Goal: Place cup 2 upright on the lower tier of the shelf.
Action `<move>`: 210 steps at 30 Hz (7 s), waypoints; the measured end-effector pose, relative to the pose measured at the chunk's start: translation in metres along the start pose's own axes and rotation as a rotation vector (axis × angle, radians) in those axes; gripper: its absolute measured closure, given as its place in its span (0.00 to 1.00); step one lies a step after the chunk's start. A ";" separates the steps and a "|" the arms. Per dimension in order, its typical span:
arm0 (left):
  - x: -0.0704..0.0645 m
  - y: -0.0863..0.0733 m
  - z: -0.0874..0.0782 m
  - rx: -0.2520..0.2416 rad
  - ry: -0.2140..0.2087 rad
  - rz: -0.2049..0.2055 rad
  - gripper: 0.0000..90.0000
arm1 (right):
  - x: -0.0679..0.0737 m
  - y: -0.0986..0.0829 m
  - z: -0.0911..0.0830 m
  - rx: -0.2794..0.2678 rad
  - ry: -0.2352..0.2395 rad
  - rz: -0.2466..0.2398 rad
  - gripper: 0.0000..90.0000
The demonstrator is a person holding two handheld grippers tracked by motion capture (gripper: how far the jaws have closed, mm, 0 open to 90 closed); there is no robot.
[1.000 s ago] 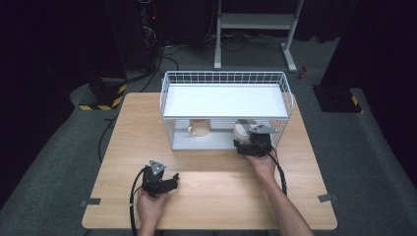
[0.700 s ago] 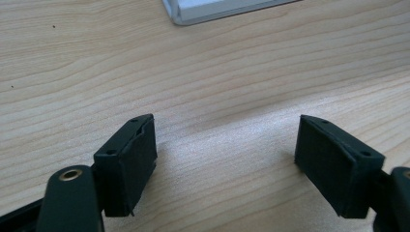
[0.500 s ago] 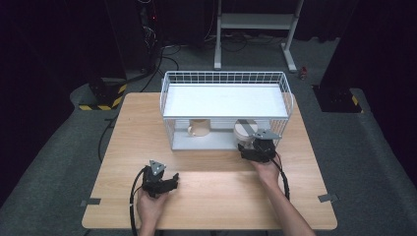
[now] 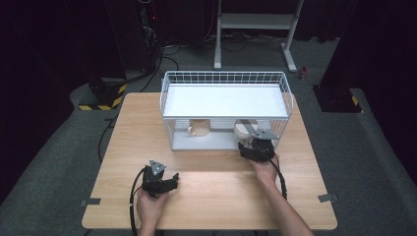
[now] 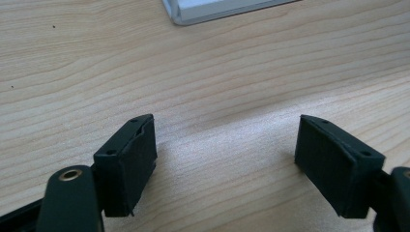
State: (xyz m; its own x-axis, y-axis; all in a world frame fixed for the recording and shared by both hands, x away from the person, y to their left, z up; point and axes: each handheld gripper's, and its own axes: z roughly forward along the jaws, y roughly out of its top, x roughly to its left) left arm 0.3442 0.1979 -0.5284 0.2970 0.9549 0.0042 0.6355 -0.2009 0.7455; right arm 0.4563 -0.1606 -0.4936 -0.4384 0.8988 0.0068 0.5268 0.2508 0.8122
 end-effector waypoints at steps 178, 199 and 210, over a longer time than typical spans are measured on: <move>0.000 0.000 0.000 0.003 0.002 0.004 0.25 | -0.055 -0.022 -0.117 -0.224 0.092 0.064 0.37; 0.000 0.000 0.000 -0.001 0.003 0.000 0.25 | -0.065 -0.038 -0.134 -0.235 0.080 0.088 0.37; 0.000 0.000 0.000 -0.001 0.002 0.000 0.25 | -0.067 -0.052 -0.137 -0.207 0.053 0.080 0.37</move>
State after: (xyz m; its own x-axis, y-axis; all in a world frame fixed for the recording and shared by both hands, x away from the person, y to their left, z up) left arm 0.3443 0.1978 -0.5284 0.2950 0.9555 0.0054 0.6351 -0.2003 0.7460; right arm 0.3585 -0.2837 -0.4561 -0.4419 0.8912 0.1024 0.4033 0.0954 0.9101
